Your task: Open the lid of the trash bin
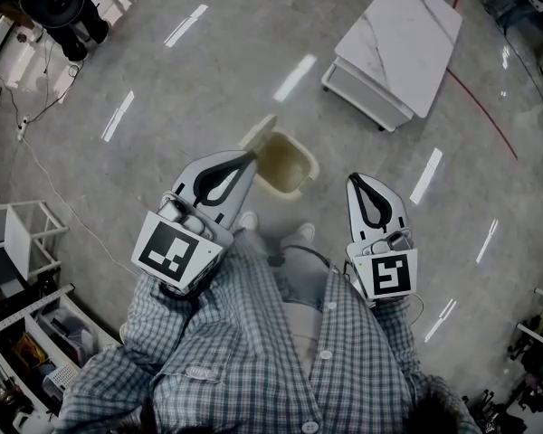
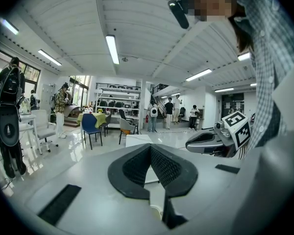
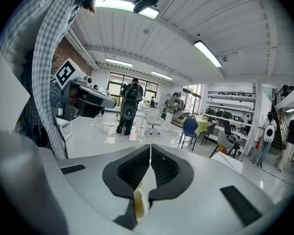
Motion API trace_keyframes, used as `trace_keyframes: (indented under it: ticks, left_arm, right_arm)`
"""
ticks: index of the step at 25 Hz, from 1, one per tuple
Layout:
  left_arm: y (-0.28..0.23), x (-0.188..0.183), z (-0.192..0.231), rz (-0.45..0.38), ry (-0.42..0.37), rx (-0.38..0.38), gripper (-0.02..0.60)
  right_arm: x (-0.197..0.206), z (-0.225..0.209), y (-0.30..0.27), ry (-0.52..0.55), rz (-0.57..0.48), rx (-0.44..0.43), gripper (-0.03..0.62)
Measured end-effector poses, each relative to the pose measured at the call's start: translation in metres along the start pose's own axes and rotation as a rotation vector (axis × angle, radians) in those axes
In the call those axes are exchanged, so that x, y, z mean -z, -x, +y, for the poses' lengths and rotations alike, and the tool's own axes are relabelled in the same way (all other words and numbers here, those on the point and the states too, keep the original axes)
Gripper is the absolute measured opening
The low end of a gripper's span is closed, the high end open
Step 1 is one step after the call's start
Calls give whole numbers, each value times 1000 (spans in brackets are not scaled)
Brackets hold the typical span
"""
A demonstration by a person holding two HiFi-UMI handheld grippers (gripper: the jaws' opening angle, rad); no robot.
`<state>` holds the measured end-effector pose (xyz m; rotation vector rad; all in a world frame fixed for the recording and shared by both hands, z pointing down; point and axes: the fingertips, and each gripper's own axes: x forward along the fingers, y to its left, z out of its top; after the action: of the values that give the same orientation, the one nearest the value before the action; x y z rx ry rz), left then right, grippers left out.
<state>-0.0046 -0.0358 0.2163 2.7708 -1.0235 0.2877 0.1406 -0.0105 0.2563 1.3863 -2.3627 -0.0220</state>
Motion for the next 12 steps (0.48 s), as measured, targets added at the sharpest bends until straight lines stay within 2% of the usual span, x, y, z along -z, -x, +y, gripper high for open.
trace_keyframes:
  ticks: [8, 12]
  left_arm:
    - [-1, 1, 0, 9, 6, -6, 5]
    - [-3, -3, -1, -17, 4, 1, 5]
  right_arm:
    - [7, 1, -2, -11, 24, -2, 25]
    - [9, 0, -3, -12, 21, -3, 25]
